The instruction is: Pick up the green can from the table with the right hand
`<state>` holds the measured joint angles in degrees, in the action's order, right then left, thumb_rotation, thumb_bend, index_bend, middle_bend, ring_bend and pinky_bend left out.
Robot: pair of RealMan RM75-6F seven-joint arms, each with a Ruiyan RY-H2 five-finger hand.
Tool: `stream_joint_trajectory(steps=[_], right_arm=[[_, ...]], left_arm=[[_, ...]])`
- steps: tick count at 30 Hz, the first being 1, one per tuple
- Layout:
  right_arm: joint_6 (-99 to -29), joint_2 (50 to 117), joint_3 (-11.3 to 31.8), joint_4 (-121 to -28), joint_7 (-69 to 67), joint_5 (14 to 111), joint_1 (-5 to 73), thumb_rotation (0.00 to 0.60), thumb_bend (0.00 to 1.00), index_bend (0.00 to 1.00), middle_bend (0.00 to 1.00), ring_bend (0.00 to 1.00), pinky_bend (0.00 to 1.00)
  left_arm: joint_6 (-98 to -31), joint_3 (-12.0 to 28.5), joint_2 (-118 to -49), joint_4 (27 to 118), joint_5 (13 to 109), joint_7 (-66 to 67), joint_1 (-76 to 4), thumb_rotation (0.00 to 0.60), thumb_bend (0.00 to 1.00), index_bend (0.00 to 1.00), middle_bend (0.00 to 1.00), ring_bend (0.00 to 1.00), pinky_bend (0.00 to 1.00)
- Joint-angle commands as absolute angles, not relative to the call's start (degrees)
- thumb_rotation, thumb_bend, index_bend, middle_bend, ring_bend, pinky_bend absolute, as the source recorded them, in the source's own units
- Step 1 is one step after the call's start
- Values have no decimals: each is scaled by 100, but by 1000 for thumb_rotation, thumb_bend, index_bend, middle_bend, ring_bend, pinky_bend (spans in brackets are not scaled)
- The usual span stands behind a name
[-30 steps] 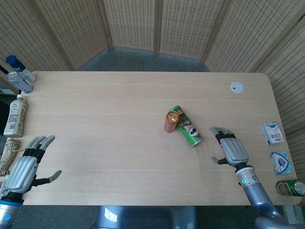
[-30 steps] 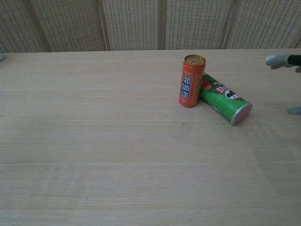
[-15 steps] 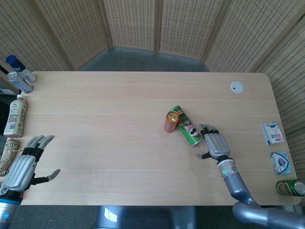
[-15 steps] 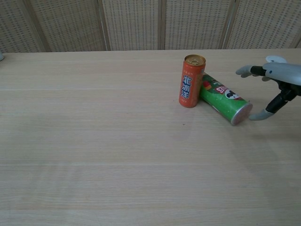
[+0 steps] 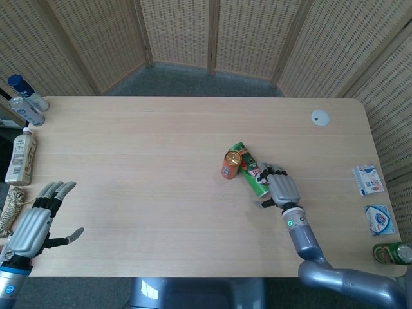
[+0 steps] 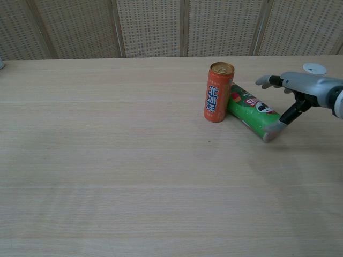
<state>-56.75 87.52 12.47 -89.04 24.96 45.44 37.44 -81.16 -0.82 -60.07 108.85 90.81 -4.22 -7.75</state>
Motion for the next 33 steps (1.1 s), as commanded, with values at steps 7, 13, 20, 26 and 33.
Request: stream_joint_trajectory(steps=[7, 13, 20, 26, 33], right_arm=[[-5476, 9194, 1434, -8333, 2470, 4208, 4064, 510, 90, 0, 0, 0, 52], [-5313, 9403, 1466, -7987, 2456, 4010, 4211, 518, 88, 0, 0, 0, 57], [-4962, 9622, 1492, -7453, 2437, 3787, 4420, 515, 90, 0, 0, 0, 77], [-4687, 9750, 1557, -6938, 2260, 3703, 4536, 517, 85, 0, 0, 0, 216], [-4402, 9956, 1532, -6447, 2270, 3478, 4672, 518, 94, 0, 87, 58, 286]], left_arm=[[-8071, -76, -6030, 10880, 9017, -398, -791, 566, 270, 71, 119, 0, 0], [-8079, -64, -6006, 10901, 9001, -385, -795, 566, 270, 71, 118, 0, 0], [-8110, -70, -5983, 10910, 9000, -396, -777, 563, 268, 70, 118, 0, 0], [-8175, -88, -5925, 10920, 9000, -408, -727, 565, 269, 71, 118, 0, 0], [-8202, -107, -5903, 10931, 9030, -428, -704, 563, 270, 70, 118, 0, 0]])
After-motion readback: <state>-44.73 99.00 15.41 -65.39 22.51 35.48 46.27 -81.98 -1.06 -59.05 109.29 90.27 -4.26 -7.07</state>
